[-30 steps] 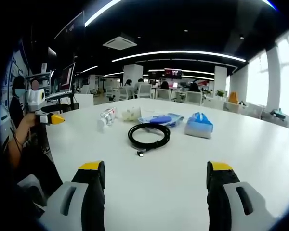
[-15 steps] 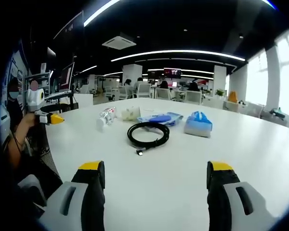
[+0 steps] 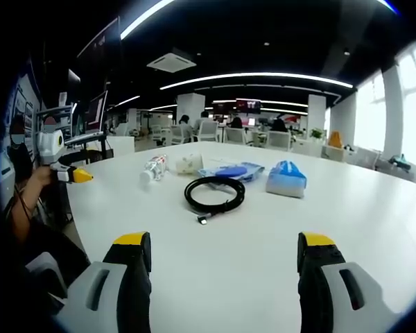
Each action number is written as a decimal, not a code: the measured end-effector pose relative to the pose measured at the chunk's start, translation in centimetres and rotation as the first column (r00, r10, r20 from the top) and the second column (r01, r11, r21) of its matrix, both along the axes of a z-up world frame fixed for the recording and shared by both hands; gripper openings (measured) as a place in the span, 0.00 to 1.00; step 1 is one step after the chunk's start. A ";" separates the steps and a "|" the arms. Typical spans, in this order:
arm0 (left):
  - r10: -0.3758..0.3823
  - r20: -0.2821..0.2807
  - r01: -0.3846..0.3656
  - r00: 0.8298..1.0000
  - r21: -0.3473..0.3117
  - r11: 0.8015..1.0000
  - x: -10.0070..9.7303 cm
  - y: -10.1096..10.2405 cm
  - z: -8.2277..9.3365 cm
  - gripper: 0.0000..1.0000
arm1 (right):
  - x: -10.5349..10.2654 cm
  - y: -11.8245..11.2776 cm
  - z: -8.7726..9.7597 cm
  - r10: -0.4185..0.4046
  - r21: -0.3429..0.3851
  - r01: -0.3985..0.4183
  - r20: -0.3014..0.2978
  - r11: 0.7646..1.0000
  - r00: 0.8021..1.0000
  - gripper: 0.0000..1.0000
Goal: Arrange the tabletop items into an orderly group along one side of the table until the central work area is clear of visible clutter.
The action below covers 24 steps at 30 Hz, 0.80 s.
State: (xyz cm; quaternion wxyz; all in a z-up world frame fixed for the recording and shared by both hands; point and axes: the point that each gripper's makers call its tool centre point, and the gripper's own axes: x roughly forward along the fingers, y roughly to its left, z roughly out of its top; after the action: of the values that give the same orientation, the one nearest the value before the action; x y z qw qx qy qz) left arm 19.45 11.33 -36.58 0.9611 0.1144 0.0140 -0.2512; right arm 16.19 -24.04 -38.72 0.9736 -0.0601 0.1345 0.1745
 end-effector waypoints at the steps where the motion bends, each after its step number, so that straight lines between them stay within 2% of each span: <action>1: 0.001 0.002 -0.001 1.000 0.003 1.000 0.0 0.1 0.0 0.94 | 0.0 0.0 0.0 0.000 0.001 0.000 -0.001 1.000 1.000 0.84; 15: -0.012 0.047 0.009 0.999 0.064 0.998 0.0 -0.1 0.1 0.91 | 0.0 0.1 -0.2 -0.002 0.010 0.002 -0.004 1.000 1.000 0.84; 24: -0.023 0.109 0.006 0.994 0.152 0.988 0.2 -0.3 0.2 0.90 | 0.0 0.2 -0.6 -0.005 0.008 0.005 -0.017 1.000 1.000 0.83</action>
State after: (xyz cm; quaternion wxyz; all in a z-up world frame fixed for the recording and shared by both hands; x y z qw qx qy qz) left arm 19.69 11.04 -36.42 0.9470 0.2007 -0.0210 -0.2498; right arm 16.20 -23.88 -39.28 0.9730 -0.0544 0.1422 0.1732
